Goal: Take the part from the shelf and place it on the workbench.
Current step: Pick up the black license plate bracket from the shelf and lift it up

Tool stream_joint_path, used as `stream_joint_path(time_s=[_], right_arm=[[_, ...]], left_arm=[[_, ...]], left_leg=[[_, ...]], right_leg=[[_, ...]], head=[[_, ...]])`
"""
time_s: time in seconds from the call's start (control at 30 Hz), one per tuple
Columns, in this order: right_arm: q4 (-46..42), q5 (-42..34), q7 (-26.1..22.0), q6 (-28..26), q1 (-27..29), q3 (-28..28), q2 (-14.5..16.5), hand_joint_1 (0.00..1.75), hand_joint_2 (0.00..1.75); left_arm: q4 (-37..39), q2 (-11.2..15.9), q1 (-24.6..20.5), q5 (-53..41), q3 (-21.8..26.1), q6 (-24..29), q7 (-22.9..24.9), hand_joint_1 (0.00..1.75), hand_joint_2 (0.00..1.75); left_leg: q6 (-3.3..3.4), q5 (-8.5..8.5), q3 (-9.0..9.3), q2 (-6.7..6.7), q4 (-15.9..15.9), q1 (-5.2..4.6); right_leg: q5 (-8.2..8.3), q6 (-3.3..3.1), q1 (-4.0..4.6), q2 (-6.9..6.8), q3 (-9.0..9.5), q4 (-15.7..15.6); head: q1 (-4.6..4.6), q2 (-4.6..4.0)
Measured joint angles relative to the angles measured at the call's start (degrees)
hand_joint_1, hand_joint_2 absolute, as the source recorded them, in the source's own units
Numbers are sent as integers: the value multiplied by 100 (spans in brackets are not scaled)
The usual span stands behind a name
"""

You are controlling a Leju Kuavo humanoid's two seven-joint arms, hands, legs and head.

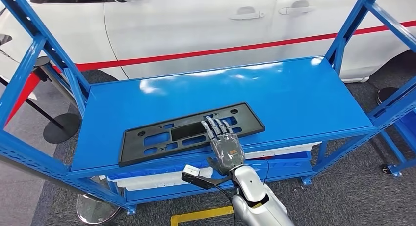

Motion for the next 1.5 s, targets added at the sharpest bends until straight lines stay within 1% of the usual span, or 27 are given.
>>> stream_joint_path(time_s=[0.1, 0.13, 0.17, 0.2, 0.3, 0.37, 0.43, 0.5, 0.53, 0.6, 0.67, 0.7, 0.73, 0.77, 0.8, 0.87, 0.9, 1.0, 1.07, 1.13, 1.17, 1.2, 1.23, 1.27, 1.33, 1.37, 1.5], right_arm=[[27, -78, -7, 82, -117, 12, 88, 0, 175], [44, -100, -7, 104, -136, 15, 104, 0, 175], [62, -114, -7, 120, -150, 16, 115, 0, 175], [80, -123, -7, 132, -163, 18, 127, 0, 175], [152, -176, -8, 170, -276, 32, 191, 0, 175], [221, -212, -7, 211, -379, 43, 238, 0, 175], [306, -228, 4, 238, -449, 49, 281, 0, 175], [429, -229, 44, 236, -531, 54, 321, 0, 175], [521, -216, 78, 224, -592, 60, 336, 0, 175], [749, -159, 159, 184, -697, 72, 350, 0, 175], [1018, -43, 256, 130, -747, 81, 353, 0, 175], [1155, 35, 311, 94, -776, 84, 359, 0, 175], [1280, 126, 368, 62, -823, 87, 370, 1, 175], [1410, 225, 431, 35, -890, 90, 388, 27, 175], [1541, 322, 490, 15, -968, 93, 411, 68, 175], [1805, 482, 598, 4, -1106, 98, 459, 151, 175], [1920, 538, 633, 8, -1156, 99, 478, 166, 175], [2203, 686, 717, 80, -1290, 110, 539, 167, 175], [2396, 744, 763, 141, -1371, 121, 574, 172, 175], [2559, 756, 785, 172, -1410, 125, 584, 175, 175], [2619, 758, 791, 179, -1428, 127, 585, 175, 175], [2668, 760, 793, 181, -1451, 127, 586, 175, 175], [2710, 761, 795, 182, -1481, 128, 588, 175, 175], [2740, 760, 795, 182, -1510, 128, 592, 175, 175], [2791, 749, 795, 181, -1560, 128, 601, 175, 175], [2811, 739, 794, 180, -1582, 128, 604, 175, 175], [2870, 710, 788, 149, -1614, 128, 595, 175, 175]], left_arm=[[0, -10, 1, -29, -2, -4, -14, 0, 0], [0, -10, 5, -31, -2, -4, -17, 0, 0], [0, -11, 9, -31, -2, -4, -18, 0, 0], [0, -11, 12, -31, -2, -5, -20, 0, 0], [0, -11, 3, -39, -3, -25, -28, 0, 0], [0, -13, -8, -48, -5, -44, -30, 0, 0], [0, -19, -4, -57, -7, -60, -30, 0, 0], [0, -33, 1, -88, -15, -71, -36, 0, 0], [0, -40, -4, -113, -24, -74, -42, 0, 0], [0, -43, -12, -148, -43, -76, -55, 0, 0], [0, -43, -9, -170, -57, -76, -64, 0, 0], [0, -45, -4, -188, -66, -76, -67, 0, 0], [0, -48, 0, -209, -77, -76, -68, 0, 0], [0, -52, 0, -232, -92, -76, -69, 0, 0], [0, -58, -4, -251, -108, -76, -72, 0, 0], [0, -67, -13, -274, -132, -76, -79, 0, 0], [0, -69, -15, -285, -138, -76, -82, 0, 0], [0, -76, -17, -328, -145, -76, -92, 0, 0], [0, -85, -21, -339, -148, -76, -102, 0, 0], [0, -88, -14, -338, -148, -76, -105, 0, 0], [0, -88, -6, -338, -148, -76, -107, 0, 0], [0, -88, 0, -338, -148, -76, -107, 0, 0], [0, -88, 4, -338, -148, -76, -108, 0, 0], [0, -88, 3, -338, -148, -76, -109, 0, 0], [0, -90, -7, -338, -148, -76, -112, 0, 0], [0, -92, -8, -337, -148, -76, -115, 0, 0], [0, -110, -5, -332, -148, -76, -119, 0, 0]], left_leg=[[-43, -545, -491, 0, 1090, 7], [-49, -635, -640, 0, 1397, 8], [-46, -603, -694, 0, 1489, 7], [-37, -461, -634, 1, 1348, 7], [31, 92, -104, 1, 193, -9], [81, 155, 27, -5, -129, -38], [127, 170, 18, -11, -148, -41], [194, 205, 30, -5, -196, -11], [228, 221, 35, -1, -218, 6], [262, 229, 22, 4, -225, 10], [266, 229, 16, 1, -222, 9], [263, 227, 21, -1, -220, 9], [257, 223, 33, -3, -218, 9], [246, 216, 48, -5, -217, 9], [226, 203, 58, -6, -208, -5], [167, 190, 63, -11, -201, -26], [132, 191, 63, -13, -206, -35], [37, 113, 40, -9, -121, -17], [-10, -189, -180, -4, 384, -3], [-46, -531, -534, -5, 1146, 2], [-57, -587, -648, -4, 1389, 4], [-60, -532, -663, -4, 1423, 5], [-58, -366, -558, -3, 1209, 8], [-50, -145, -358, -3, 804, 12], [-7, 130, 12, -4, 46, 3], [23, 164, 95, -6, -134, -8], [169, 191, 113, 10, -210, -12]], right_leg=[[-7, -59, 15, -9, 10, -7], [-11, -65, 26, -11, 14, -5], [-16, -69, 36, -11, 19, -1], [-22, -70, 41, -9, 28, 4], [-55, -39, 55, 6, 45, 40], [-58, 11, 65, 13, 14, 63], [-50, 67, 74, 14, -4, 63], [-153, 124, 75, 9, -53, 186], [-290, 153, 71, 7, -155, 406], [-663, 194, 42, 5, -517, 1154], [-824, 220, 15, 3, -816, 1733], [-729, 222, 6, 2, -811, 1703], [-545, 215, 0, 1, -697, 1458], [-314, 195, -1, -2, -489, 1034], [-144, 171, 11, -4, -271, 601], [-3, 127, 35, -5, -28, 95], [-18, 108, 49, -2, -10, 45], [20, 12, 20, -1, 7, -8], [34, -41, 4, -15, 26, -39], [29, -59, 16, -24, 25, -37], [27, -61, 21, -26, 28, -35], [25, -60, 23, -25, 34, -31], [21, -55, 22, -23, 45, -25], [13, -44, 20, -20, 57, -17], [-5, -3, 36, -15, 61, 7], [-8, 23, 46, -12, 55, 16], [-62, 140, 43, 2, 23, 92]], head=[[-24, 0], [-25, 0], [-25, 0], [-25, 0], [-24, 0], [-24, 0], [-25, 0], [-16, -1], [-7, -1], [13, 0], [19, 0], [20, 0], [21, 0], [22, -1], [23, -1], [21, -1], [19, 0], [7, 0], [-21, 0], [-38, 0], [-38, 0], [-40, 0], [-43, 0], [-44, 0], [-44, 0], [-42, 0], [-33, 0]])
